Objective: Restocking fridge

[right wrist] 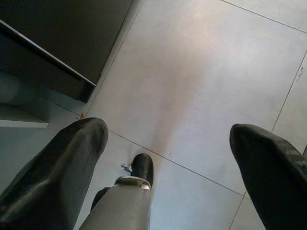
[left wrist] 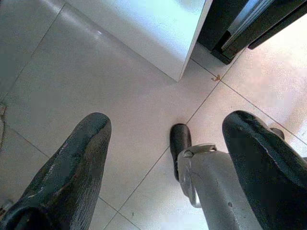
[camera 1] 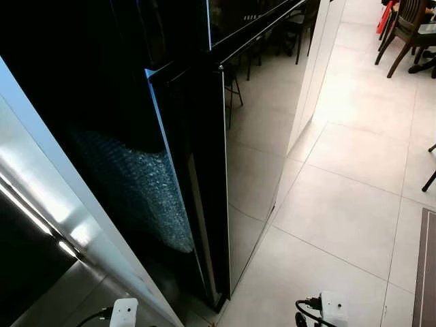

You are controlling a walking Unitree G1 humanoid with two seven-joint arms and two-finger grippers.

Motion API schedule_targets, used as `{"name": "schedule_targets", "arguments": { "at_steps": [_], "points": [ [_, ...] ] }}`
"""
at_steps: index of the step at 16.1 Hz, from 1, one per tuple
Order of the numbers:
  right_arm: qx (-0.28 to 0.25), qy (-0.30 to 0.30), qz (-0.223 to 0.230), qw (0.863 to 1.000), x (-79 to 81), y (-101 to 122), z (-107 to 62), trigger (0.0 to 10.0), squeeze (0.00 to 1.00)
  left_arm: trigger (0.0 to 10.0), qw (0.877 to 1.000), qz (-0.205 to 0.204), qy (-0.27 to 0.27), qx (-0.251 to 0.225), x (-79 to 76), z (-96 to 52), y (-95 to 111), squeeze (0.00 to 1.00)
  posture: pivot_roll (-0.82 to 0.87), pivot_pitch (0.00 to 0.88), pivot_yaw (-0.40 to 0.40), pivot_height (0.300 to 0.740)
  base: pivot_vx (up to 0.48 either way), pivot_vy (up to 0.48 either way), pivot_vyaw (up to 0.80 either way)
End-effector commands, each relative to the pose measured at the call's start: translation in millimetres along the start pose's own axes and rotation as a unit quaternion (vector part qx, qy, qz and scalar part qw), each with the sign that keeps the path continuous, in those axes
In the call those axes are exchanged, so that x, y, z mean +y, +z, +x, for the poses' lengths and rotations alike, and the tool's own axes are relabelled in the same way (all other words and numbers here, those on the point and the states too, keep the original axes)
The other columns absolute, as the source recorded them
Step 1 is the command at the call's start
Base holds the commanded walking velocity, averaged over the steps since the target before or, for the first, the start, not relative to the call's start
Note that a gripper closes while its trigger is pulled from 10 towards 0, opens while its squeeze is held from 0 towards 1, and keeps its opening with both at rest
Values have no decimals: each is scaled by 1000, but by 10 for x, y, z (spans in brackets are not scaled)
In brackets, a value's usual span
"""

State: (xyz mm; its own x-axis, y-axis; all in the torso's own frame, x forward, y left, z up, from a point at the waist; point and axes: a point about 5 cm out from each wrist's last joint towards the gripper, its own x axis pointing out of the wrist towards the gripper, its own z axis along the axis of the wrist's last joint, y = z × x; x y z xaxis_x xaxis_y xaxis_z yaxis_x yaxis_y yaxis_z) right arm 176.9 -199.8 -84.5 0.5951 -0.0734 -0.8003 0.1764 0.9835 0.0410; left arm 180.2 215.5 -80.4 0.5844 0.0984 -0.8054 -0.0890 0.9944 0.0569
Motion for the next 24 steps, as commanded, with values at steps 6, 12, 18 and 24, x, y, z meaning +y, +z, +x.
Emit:
{"name": "schedule_targets", "arguments": {
  "at_steps": [6,12,18,24],
  "points": [
    [-1,3,5,1000,28,10,5,10000,0,10000,1000,-4,2,16,20,-10,-66,0,-14,0,30,740,0,0,0],
    [-1,3,5,1000,28,10,5,10000,0,10000,1000,-4,2,16,20,-10,-66,0,-14,0,30,740,0,0,0],
    [10,-1,25,1000,23,-71,-10,10000,0,10000,1000,-4,-1,18,-26,-10,-86,0,-18,0,12,740,0,0,0],
    [13,-3,33,999,18,-99,-17,10000,0,10000,1000,-1,-2,17,-28,-5,-67,0,-16,0,16,740,0,0,0]
  ]
}}
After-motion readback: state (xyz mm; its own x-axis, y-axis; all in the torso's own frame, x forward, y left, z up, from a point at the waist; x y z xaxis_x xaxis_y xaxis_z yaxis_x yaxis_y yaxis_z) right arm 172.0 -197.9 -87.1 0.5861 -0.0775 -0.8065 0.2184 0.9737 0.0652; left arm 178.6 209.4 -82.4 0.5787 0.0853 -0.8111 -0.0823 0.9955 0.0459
